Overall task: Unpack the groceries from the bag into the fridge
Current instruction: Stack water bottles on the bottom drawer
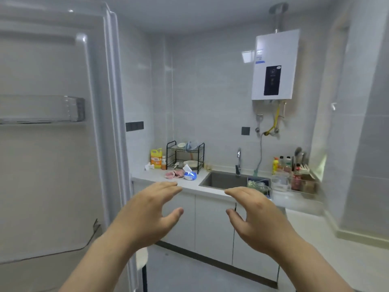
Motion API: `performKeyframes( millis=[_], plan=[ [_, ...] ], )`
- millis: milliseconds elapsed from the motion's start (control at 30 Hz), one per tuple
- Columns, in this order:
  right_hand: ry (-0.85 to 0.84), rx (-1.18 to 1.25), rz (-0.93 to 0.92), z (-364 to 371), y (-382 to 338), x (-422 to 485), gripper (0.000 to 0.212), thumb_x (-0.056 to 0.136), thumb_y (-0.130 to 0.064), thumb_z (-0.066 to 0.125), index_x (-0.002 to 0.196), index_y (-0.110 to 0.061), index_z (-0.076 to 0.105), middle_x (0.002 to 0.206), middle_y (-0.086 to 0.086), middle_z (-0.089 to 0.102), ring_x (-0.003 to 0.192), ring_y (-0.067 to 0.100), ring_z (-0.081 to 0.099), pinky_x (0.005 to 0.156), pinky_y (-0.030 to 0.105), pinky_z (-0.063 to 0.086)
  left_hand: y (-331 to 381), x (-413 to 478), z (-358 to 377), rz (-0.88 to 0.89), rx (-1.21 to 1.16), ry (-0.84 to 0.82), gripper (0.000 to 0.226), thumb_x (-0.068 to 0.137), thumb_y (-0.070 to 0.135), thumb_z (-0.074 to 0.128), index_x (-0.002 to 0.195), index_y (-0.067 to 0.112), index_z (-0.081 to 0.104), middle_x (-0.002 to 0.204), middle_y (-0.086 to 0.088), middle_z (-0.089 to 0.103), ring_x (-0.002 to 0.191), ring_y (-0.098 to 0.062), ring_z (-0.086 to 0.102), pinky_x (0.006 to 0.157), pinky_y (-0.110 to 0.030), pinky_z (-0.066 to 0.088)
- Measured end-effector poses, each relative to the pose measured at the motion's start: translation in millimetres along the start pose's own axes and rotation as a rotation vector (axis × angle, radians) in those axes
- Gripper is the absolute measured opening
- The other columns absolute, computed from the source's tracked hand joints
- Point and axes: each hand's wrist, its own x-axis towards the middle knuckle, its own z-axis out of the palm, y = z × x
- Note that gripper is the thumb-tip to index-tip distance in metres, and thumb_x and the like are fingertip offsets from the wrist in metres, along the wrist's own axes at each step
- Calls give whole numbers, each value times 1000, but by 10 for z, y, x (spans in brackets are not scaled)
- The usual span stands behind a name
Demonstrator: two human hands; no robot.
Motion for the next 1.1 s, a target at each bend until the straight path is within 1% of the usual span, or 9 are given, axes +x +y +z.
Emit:
performKeyframes(
  millis=[33, 100, 200, 333, 500, 633, 800, 1000, 1100],
  plan=[
    [-3, -17, 29, -78, 112, -66, 47, 96, -37, 53, 142, -30, 46, 140, -16, 50, 130, 4, 43, 105, 17, 32, 99, 85, 87, 17, -4, -19, 66, 86, 62, 43, 147, 35, 39, 152, 22, 35, 136, 11, 24, 104, -5, 8],
    [-3, -48, 92, -237, 321, -196, 49, 96, -38, 52, 144, -32, 43, 142, -18, 48, 131, 2, 40, 106, 16, 31, 292, 245, 255, 60, -19, -42, 61, 92, 55, 49, 148, 35, 35, 154, 20, 31, 141, 5, 23, 106, -8, 9],
    [12, -109, 190, -484, 610, -414, 50, 98, -37, 49, 146, -34, 38, 146, -19, 44, 135, 1, 36, 109, 16, 28, 590, 452, 479, 118, -59, -67, 60, 95, 52, 50, 150, 38, 29, 155, 22, 27, 142, 6, 19, 107, -10, 9],
    [44, -163, 344, -750, 921, -753, 51, 99, -38, 46, 148, -36, 32, 149, -22, 37, 138, -1, 30, 109, 15, 23, 930, 682, 765, 185, -144, -105, 60, 94, 52, 50, 149, 40, 30, 155, 24, 26, 142, 5, 19, 107, -11, 12],
    [80, -218, 555, -960, 1118, -1140, 47, 100, -37, 45, 146, -37, 35, 146, -22, 40, 135, 1, 34, 107, 20, 31, 1313, 930, 1087, 288, -260, -151, 57, 94, 51, 52, 147, 41, 33, 152, 26, 29, 142, 6, 19, 110, -14, 17],
    [119, -260, 703, -1103, 1127, -1384, 46, 100, -36, 45, 146, -36, 36, 144, -23, 40, 135, 1, 32, 107, 19, 29, 1580, 1114, 1304, 388, -351, -190, 56, 93, 50, 53, 146, 42, 36, 151, 24, 34, 141, 5, 24, 113, -17, 21],
    [161, -347, 879, -1154, 1040, -1705, 45, 99, -35, 47, 143, -36, 40, 144, -24, 41, 134, 0, 33, 105, 18, 29, 1859, 1268, 1547, 525, -437, -279, 58, 93, 51, 52, 147, 42, 33, 152, 23, 33, 140, 2, 28, 113, -20, 25],
    [196, -404, 1080, -1146, 721, -2019, 44, 99, -34, 49, 143, -35, 41, 140, -22, 44, 129, 0, 37, 100, 13, 27, 2164, 1305, 1770, 674, -542, -344, 56, 93, 50, 52, 146, 39, 37, 150, 20, 38, 138, -2, 33, 111, -23, 30],
    [209, -461, 1174, -1146, 498, -2245, 43, 99, -33, 49, 142, -35, 43, 139, -23, 44, 128, -1, 36, 95, 11, 24, 2364, 1201, 1848, 776, -596, -388, 55, 93, 51, 52, 145, 41, 39, 149, 23, 38, 137, 0, 34, 111, -24, 32]
  ],
)
